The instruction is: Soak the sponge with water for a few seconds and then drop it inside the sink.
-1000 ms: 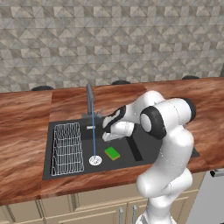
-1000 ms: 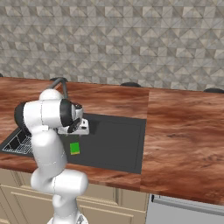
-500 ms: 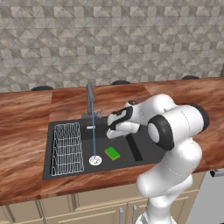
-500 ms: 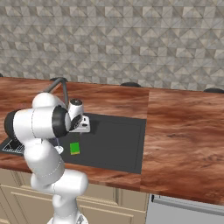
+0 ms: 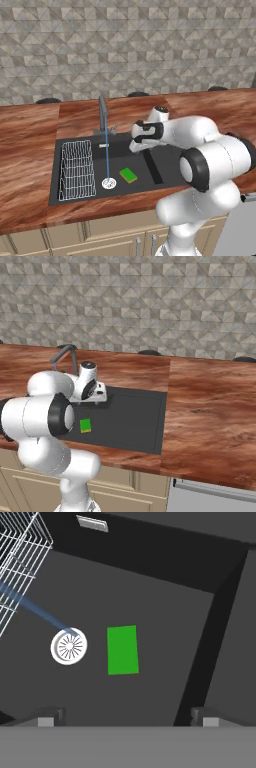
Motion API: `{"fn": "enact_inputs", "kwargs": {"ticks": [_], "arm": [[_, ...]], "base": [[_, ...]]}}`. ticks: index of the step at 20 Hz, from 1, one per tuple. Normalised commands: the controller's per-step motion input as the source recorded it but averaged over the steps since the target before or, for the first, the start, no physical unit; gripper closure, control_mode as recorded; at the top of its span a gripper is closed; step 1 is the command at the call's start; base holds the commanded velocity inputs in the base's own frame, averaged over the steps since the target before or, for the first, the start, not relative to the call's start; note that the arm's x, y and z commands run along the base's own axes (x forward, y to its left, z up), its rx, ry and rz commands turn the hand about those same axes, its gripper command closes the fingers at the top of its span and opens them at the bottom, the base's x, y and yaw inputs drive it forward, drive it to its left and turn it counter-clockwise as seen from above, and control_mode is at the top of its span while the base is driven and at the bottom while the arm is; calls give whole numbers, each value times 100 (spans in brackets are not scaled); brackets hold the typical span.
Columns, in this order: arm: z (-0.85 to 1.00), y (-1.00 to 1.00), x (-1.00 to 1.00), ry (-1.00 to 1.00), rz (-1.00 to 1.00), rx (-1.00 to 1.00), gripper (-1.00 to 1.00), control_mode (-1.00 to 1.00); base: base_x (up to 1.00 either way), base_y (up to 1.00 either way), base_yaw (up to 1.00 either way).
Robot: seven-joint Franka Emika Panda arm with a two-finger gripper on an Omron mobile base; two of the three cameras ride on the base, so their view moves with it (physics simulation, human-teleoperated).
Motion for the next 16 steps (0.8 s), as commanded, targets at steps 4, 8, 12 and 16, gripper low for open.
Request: {"fn": "enact_inputs", "kwargs": {"ticks": [4, 8, 12, 16], "arm": [[62, -15, -25, 0, 0, 0, -100, -100], [56, -8, -34, 0, 0, 0, -100, -100], [44, -1, -41, 0, 0, 0, -100, -100], [8, 0, -49, 0, -1, 0, -100, -100]], "base": [[0, 0, 0], [0, 0, 0], [0, 0, 0], [0, 0, 0]]}}
